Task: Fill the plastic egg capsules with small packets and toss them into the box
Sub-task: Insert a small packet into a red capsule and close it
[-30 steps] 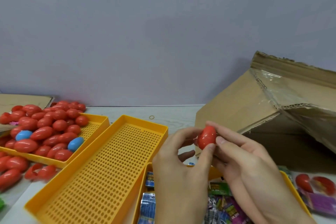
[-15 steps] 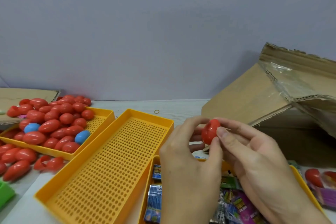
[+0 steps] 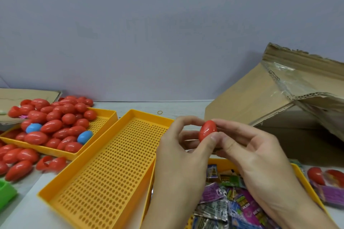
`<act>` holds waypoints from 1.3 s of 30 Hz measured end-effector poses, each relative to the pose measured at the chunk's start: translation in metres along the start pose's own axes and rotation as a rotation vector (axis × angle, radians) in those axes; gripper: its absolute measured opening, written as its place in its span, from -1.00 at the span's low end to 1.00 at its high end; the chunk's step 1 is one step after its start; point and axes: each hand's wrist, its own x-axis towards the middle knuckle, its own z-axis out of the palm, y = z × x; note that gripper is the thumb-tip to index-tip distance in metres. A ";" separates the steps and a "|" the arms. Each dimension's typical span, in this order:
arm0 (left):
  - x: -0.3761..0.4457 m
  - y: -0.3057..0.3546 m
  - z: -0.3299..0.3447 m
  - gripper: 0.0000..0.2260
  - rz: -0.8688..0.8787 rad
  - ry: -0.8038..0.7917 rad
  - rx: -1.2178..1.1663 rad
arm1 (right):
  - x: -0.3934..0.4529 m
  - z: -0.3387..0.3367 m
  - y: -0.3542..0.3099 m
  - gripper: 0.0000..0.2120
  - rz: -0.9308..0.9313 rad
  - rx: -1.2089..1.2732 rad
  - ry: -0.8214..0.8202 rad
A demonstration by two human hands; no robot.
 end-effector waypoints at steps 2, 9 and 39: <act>0.000 0.000 -0.001 -0.91 -0.028 0.009 -0.042 | 0.000 -0.001 -0.002 -0.75 -0.016 -0.058 -0.006; 0.009 -0.004 -0.001 -0.97 -0.175 0.240 -0.323 | -0.009 -0.011 -0.017 -0.71 -0.196 -0.709 -0.018; 0.006 0.001 -0.010 -0.82 -0.393 0.102 -0.854 | -0.014 -0.027 -0.024 -0.92 -0.006 -1.120 -0.230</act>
